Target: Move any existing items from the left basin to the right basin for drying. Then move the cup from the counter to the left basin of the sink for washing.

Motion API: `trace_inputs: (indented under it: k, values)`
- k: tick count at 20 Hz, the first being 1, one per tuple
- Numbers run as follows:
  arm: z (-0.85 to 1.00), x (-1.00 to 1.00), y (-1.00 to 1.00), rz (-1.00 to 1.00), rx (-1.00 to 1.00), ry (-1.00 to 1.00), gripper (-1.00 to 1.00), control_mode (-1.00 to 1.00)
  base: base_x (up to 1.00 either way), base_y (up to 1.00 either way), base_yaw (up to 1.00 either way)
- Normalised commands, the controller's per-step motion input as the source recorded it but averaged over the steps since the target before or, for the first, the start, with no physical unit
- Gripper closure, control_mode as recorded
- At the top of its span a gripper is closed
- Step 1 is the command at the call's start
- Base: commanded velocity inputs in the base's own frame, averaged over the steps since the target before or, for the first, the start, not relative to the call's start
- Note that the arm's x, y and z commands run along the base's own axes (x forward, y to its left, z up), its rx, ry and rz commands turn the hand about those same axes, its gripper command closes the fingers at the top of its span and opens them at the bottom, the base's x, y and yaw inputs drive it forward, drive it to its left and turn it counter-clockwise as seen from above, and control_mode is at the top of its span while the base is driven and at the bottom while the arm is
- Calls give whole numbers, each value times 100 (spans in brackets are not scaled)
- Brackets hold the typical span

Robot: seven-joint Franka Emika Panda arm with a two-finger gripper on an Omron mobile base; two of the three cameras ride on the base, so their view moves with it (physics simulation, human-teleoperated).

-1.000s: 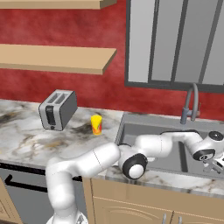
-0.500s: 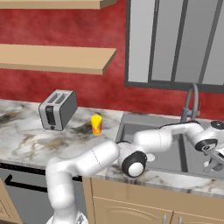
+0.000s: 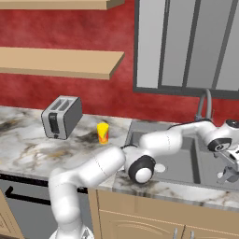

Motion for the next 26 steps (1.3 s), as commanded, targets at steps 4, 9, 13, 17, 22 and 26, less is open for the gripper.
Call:
trace_inputs:
  k: [4,9,13,17,22,26]
  values:
    - [2,-18,52,-13,-18,-14,-100,-100,0,0,0]
    - [7,-25,48,-14,-24,-16,-100,-100,0,0,0]
    - [13,-30,46,-16,-22,-12,-100,-100,0,0,0]
    - [12,-30,46,-17,-22,-8,-100,-100,0,0,0]
    - [3,-32,54,-16,-16,-7,-100,-100,0,0,0]
    - [9,-31,61,-14,-7,-4,-100,-100,0,0,0]
